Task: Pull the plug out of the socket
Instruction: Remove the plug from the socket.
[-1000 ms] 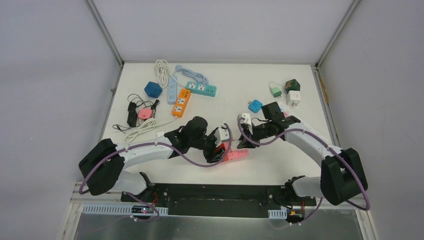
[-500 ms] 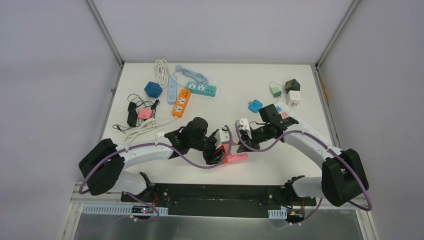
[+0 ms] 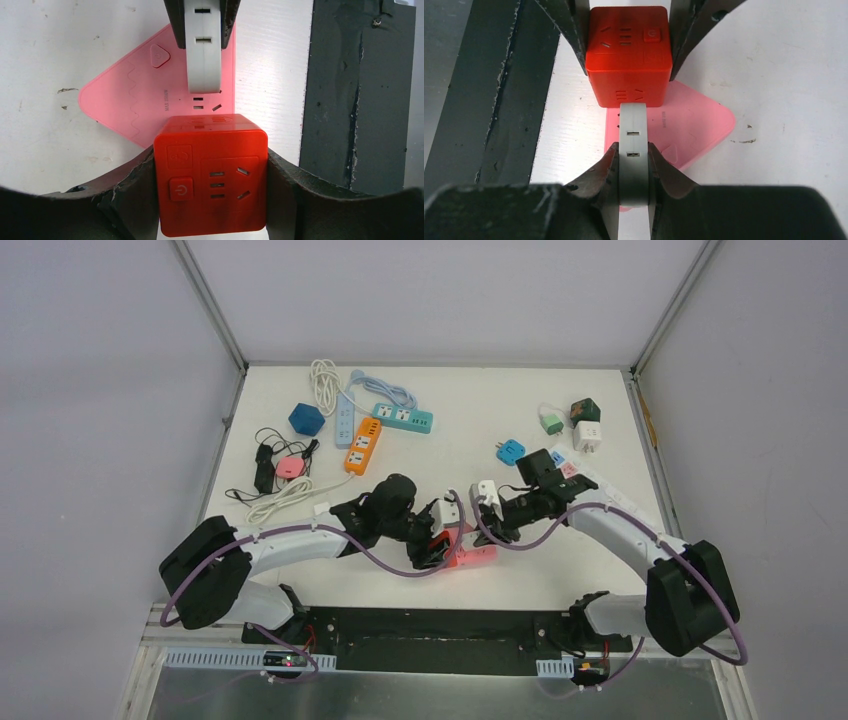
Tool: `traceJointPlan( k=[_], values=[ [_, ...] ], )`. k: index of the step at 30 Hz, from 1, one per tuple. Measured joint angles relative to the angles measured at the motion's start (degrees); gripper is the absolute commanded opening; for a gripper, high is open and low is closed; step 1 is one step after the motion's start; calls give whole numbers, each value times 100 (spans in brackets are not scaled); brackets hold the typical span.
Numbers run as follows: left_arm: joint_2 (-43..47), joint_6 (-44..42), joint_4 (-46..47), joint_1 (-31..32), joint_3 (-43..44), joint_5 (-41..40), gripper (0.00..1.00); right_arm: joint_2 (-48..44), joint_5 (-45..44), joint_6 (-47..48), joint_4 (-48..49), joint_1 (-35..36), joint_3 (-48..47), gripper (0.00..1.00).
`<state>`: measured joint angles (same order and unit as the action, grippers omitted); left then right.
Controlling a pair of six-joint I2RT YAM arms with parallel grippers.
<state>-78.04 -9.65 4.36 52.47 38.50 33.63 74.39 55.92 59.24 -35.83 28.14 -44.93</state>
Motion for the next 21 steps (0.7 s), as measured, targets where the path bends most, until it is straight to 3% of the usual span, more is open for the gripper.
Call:
traceJointPlan(
  k=[4, 12, 21],
  values=[
    [0, -20, -11, 4, 0, 26, 0, -20, -74, -33, -11, 83, -2, 0],
    [-127, 22, 234, -2, 2, 2, 0, 376, 535, -918, 210, -693, -74, 0],
    [-166, -55, 210, -2, 13, 28, 0, -42, 431, -87, -175, 280, -98, 0]
  ],
)
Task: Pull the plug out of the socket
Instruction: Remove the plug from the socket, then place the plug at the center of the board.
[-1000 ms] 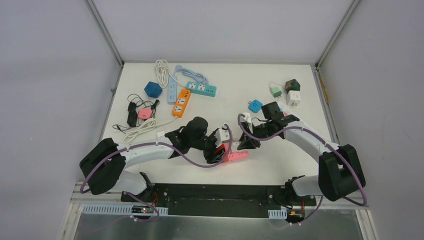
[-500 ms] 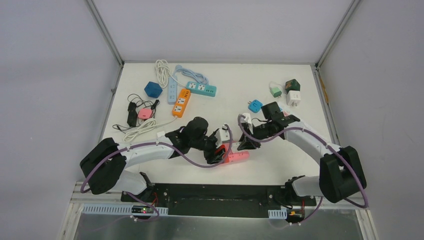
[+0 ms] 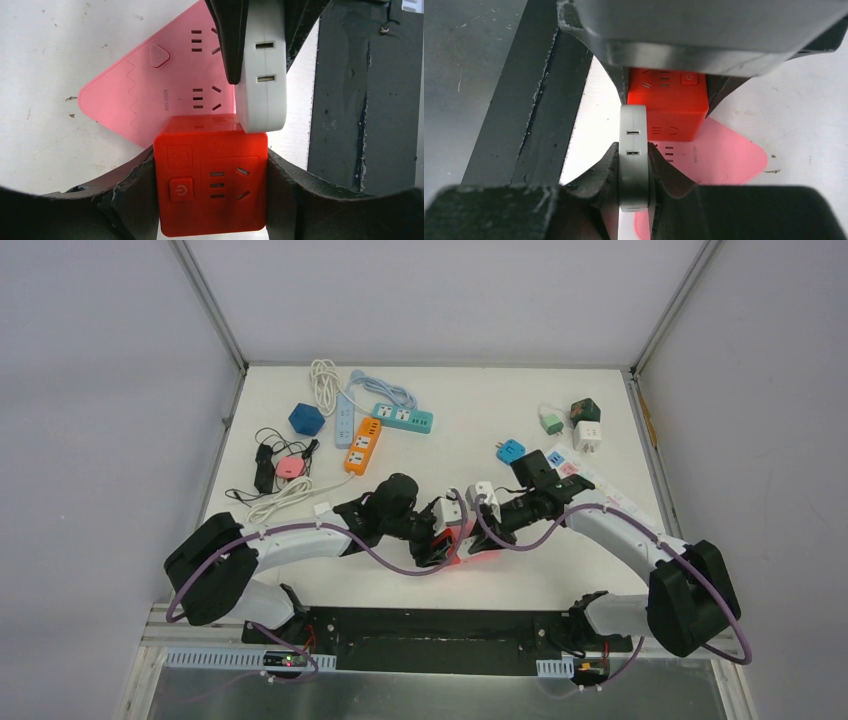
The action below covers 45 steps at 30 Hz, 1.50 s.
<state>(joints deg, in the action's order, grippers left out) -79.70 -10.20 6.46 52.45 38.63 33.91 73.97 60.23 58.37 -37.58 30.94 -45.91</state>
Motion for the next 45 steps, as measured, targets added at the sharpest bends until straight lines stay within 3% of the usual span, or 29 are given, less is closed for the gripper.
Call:
traceJointPlan(
  k=[4, 11, 19, 27, 32, 37, 41, 45],
  values=[
    [-28, 11, 4, 0, 24, 9, 0, 22, 61, -76, -39, -170, -22, 0],
    [-57, 15, 44, 0, 33, 11, 0, 136, 374, -197, -105, -1250, -201, 0],
    [-57, 101, 76, 0, 31, 4, 0, 131, 573, -356, -387, -1687, -435, 0],
    [-55, 354, 188, 2, 9, -61, 0, 133, 708, -1047, -262, -2424, -627, 0],
    [-55, 483, 262, 0, -9, -87, 0, 142, 535, -2503, 901, -2907, -485, 0],
    [-57, 564, 317, 0, -24, -101, 0, 142, -341, -4210, 2465, -3110, 31, 0],
    [-57, 636, 382, 0, -48, -125, 0, 240, -741, -4896, 3355, -3163, 166, 0],
    [-57, 643, 422, 2, -66, -155, 0, 584, -1832, -5633, 4028, -3163, 146, 0]
  ],
)
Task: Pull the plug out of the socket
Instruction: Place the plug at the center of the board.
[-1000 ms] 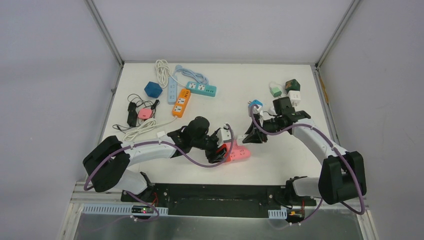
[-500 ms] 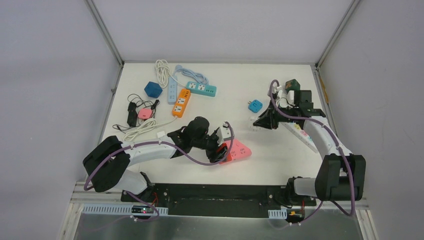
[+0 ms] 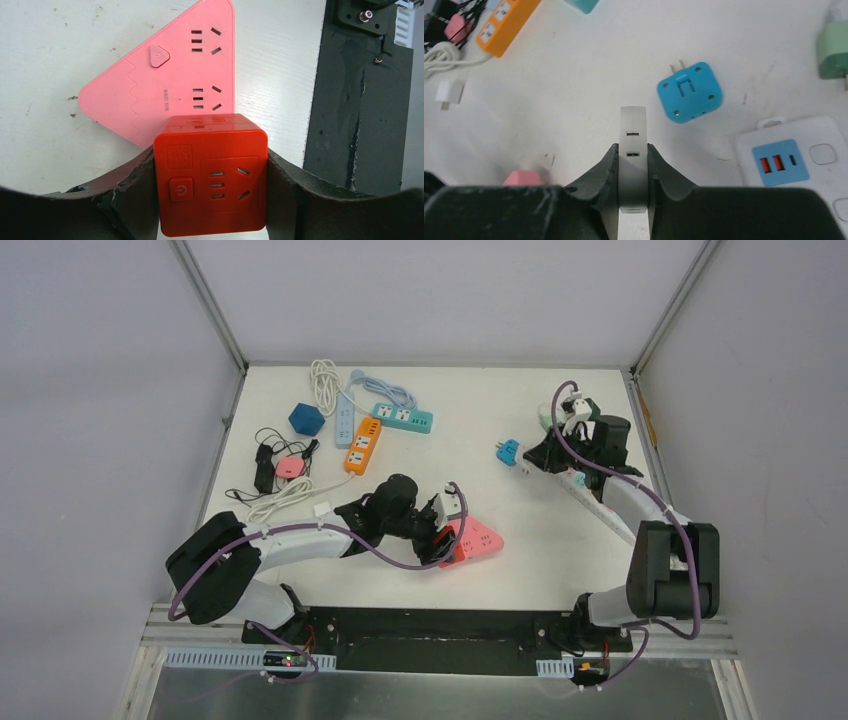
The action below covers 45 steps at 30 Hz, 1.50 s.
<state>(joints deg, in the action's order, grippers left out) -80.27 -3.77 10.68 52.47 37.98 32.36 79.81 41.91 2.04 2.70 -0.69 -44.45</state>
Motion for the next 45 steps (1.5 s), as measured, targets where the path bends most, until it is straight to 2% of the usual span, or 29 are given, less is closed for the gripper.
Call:
traceJointPlan(
  k=[3, 9, 13, 17, 22, 37, 38, 39, 40, 45],
  values=[
    [0, 4, 24, 0, -11, -31, 0, 511, -509, -284, 181, -2, -210, 0],
    [-9, 37, 68, 0, -22, -44, 0, 1578, -885, -505, 269, 15, -1119, 0],
    [-9, 81, 129, 0, -48, -57, 0, 2155, -1910, -551, 254, 48, -1790, 0],
    [-9, 111, 190, 0, -81, -70, 0, 2767, -2448, -566, 157, 48, -2380, 0],
    [-9, 127, 282, 0, -129, -76, 0, 3038, -2671, -588, -48, 46, -2435, 0],
    [9, 317, 487, 0, -234, -76, 0, 2983, -2778, -621, -409, 46, -2540, 0],
    [11, 326, 527, 0, -254, -76, 0, 2959, -2780, -621, -452, 46, -2538, 76],
    [11, 332, 540, 0, -260, -74, 0, 2920, -2782, -621, -490, 46, -2527, 97],
    [11, 343, 555, 0, -264, -74, 0, 2865, -2782, -579, -535, 46, -2509, 99],
    [11, 402, 586, -2, -269, -74, 0, 2345, -2774, 52, -640, 42, -2310, 100]
  ],
)
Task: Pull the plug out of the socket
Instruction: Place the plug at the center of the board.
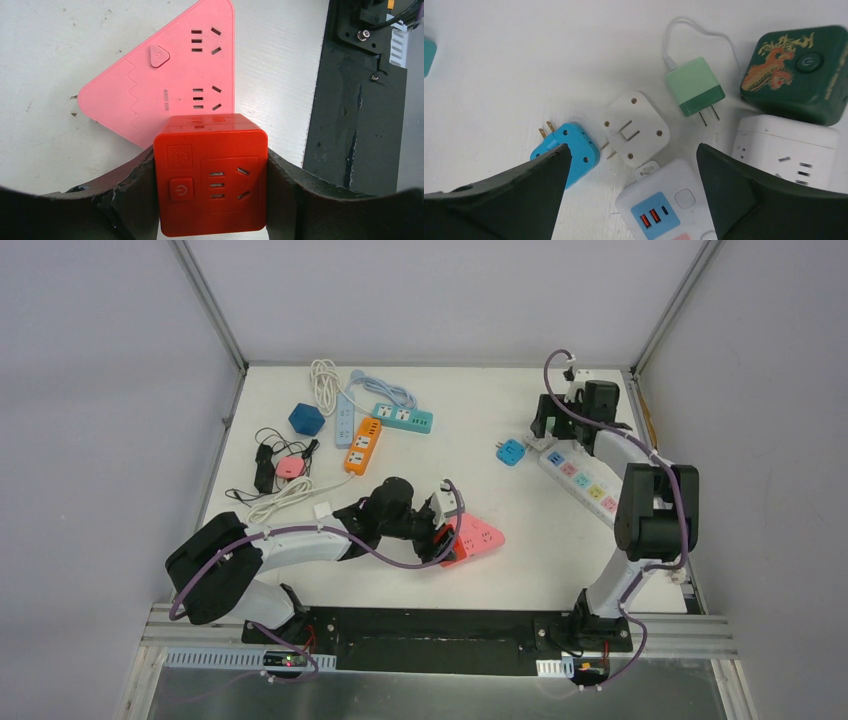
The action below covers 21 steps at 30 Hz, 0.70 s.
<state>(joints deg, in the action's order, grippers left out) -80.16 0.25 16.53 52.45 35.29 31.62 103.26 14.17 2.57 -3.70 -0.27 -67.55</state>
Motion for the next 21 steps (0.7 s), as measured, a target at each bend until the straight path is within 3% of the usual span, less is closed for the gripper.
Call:
traceJointPlan(
  k=[10, 21],
  values=[
    [0, 133, 92, 0, -33, 0, 0, -1123, 610, 1097, -184, -42, 446, 100],
    [37, 286, 396, 0, -214, 2, 0, -3541, 3053, 2291, -474, -50, 1814, 100]
  ],
)
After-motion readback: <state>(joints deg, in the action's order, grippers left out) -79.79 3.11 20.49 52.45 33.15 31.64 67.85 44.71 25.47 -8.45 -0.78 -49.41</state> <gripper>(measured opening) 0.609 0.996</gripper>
